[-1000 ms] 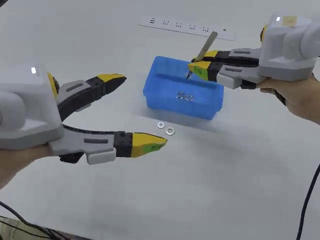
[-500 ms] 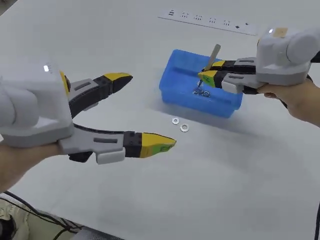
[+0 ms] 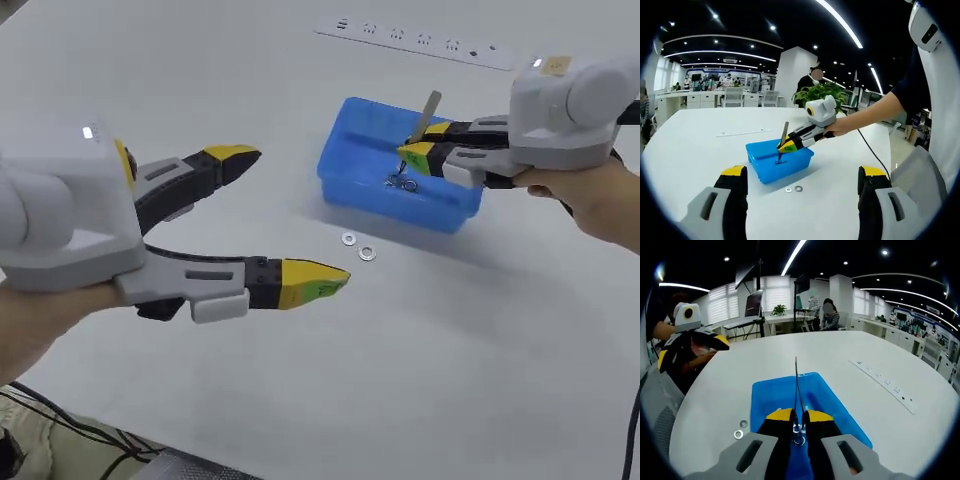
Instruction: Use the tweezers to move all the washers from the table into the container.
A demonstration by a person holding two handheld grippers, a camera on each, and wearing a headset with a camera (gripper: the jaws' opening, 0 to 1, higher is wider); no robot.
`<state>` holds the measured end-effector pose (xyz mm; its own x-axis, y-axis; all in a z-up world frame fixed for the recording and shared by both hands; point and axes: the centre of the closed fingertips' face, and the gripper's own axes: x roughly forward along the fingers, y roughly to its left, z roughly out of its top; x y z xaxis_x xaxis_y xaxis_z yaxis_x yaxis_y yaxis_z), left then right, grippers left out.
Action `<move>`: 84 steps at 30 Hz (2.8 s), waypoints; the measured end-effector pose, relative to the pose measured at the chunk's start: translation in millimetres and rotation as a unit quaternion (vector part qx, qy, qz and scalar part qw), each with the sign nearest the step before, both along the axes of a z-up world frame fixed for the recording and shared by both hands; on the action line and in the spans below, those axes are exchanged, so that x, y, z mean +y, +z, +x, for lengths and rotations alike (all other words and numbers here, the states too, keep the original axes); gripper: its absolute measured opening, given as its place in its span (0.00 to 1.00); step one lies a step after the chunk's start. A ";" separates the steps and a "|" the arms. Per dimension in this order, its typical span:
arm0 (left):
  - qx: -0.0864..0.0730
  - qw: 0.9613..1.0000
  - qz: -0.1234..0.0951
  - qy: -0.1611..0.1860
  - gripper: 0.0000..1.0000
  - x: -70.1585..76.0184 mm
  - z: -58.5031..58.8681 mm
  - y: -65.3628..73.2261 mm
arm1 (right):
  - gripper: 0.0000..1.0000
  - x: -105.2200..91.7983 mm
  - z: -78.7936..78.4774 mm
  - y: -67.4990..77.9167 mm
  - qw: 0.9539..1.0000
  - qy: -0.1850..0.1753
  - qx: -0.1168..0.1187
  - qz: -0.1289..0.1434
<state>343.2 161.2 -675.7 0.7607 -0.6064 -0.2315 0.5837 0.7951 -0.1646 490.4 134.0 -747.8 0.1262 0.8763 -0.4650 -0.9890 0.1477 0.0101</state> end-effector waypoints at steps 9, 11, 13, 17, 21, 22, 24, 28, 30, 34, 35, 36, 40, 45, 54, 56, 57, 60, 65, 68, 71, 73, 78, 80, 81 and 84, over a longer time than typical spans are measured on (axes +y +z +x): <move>0.002 1.000 0.002 0.002 0.96 2.1 -1.5 -0.5 | 0.10 -1.4 0.9 3.0 1.000 -0.002 -0.001 -0.001; 0.001 1.000 0.002 0.004 0.96 3.2 -0.7 0.0 | 0.09 -1.6 2.8 5.3 1.000 -0.004 -0.009 -0.001; 0.001 1.000 0.004 0.005 0.96 4.1 0.9 -0.4 | 0.08 -2.3 4.4 7.2 1.000 -0.006 -0.010 -0.001; -0.003 1.000 0.001 0.010 0.95 6.6 10.7 2.1 | 0.08 -3.3 5.7 12.1 1.000 -0.005 -0.017 -0.001; -0.003 1.000 -0.023 0.007 0.91 5.3 28.4 8.5 | 0.08 -3.5 2.3 13.5 1.000 0.005 -0.026 -0.012; -0.005 1.000 -0.030 0.006 0.89 5.0 33.0 10.1 | 0.08 -3.2 1.4 13.9 0.999 0.008 -0.028 -0.015; -0.006 0.999 -0.031 0.005 0.88 5.8 44.9 12.2 | 0.08 -2.2 -1.3 15.8 0.999 0.016 -0.033 -0.018; -0.014 1.000 -0.020 -0.014 0.74 -0.3 65.7 18.3 | 0.08 0.6 -5.0 21.2 0.998 0.029 -0.044 -0.028; -0.015 0.999 -0.018 -0.024 0.72 -5.0 76.4 20.0 | 0.07 2.5 -6.2 24.6 0.998 0.034 -0.048 -0.029; -0.019 0.998 -0.006 -0.053 0.67 -20.0 89.4 24.0 | 0.07 5.6 -9.4 30.8 0.997 0.045 -0.056 -0.029; -0.018 0.998 -0.001 -0.063 0.65 -24.1 93.0 24.2 | 0.07 6.2 -10.3 32.1 0.997 0.049 -0.061 -0.029; -0.017 0.997 0.007 -0.072 0.61 -26.8 94.4 23.3 | 0.07 7.0 -12.0 33.7 0.996 0.053 -0.064 -0.030; -0.010 0.995 0.017 -0.101 0.49 -38.8 104.3 21.6 | 0.07 7.3 -15.6 36.6 0.994 0.065 -0.075 -0.036; -0.012 0.992 0.025 -0.121 0.45 -48.2 113.4 25.6 | 0.07 4.3 -20.3 36.9 0.992 0.079 -0.088 -0.046; -0.024 0.987 0.059 -0.149 0.25 -59.1 117.1 27.1 | 0.08 0.6 -28.8 35.4 0.988 0.099 -0.102 -0.062; -0.021 0.985 0.060 -0.161 0.23 -60.9 114.9 27.0 | 0.08 0.3 -29.7 35.9 0.987 0.102 -0.104 -0.063; -0.022 0.984 0.064 -0.168 0.20 -61.9 113.7 27.3 | 0.08 0.2 -30.0 36.0 0.987 0.102 -0.104 -0.063; -0.026 0.983 0.059 -0.171 0.13 -65.4 112.0 32.3 | 0.08 0.1 -30.5 37.4 0.987 0.104 -0.104 -0.062; -0.029 0.980 0.073 -0.183 0.10 -68.8 111.0 32.7 | 0.08 0.4 -30.9 37.5 0.987 0.106 -0.103 -0.063; -0.030 0.978 0.081 -0.188 0.10 -68.1 111.1 32.2 | 0.08 0.9 -31.9 37.2 0.987 0.108 -0.104 -0.065; -0.071 0.970 0.136 -0.188 0.08 -66.2 111.4 35.7 | 0.08 1.4 -32.6 37.6 0.987 0.109 -0.101 -0.065; -0.081 0.965 0.147 -0.199 0.07 -70.9 108.2 38.0 | 0.08 2.1 -31.7 39.6 0.987 0.109 -0.106 -0.062; -0.081 0.965 0.146 -0.205 0.06 -74.9 106.2 41.0 | 0.09 0.5 -32.6 42.6 0.985 0.108 -0.112 -0.068; -0.081 0.965 0.146 -0.204 0.05 -73.9 106.3 42.3 | 0.10 -0.4 -32.2 44.1 0.985 0.105 -0.117 -0.069; -0.082 0.964 0.147 -0.204 0.05 -73.8 105.9 43.2 | 0.11 -0.2 -34.6 45.3 0.988 0.101 -0.099 -0.066; -0.089 0.963 0.150 -0.207 0.05 -73.5 104.9 47.0 | 0.12 0.6 -35.0 49.1 0.987 0.100 -0.110 -0.065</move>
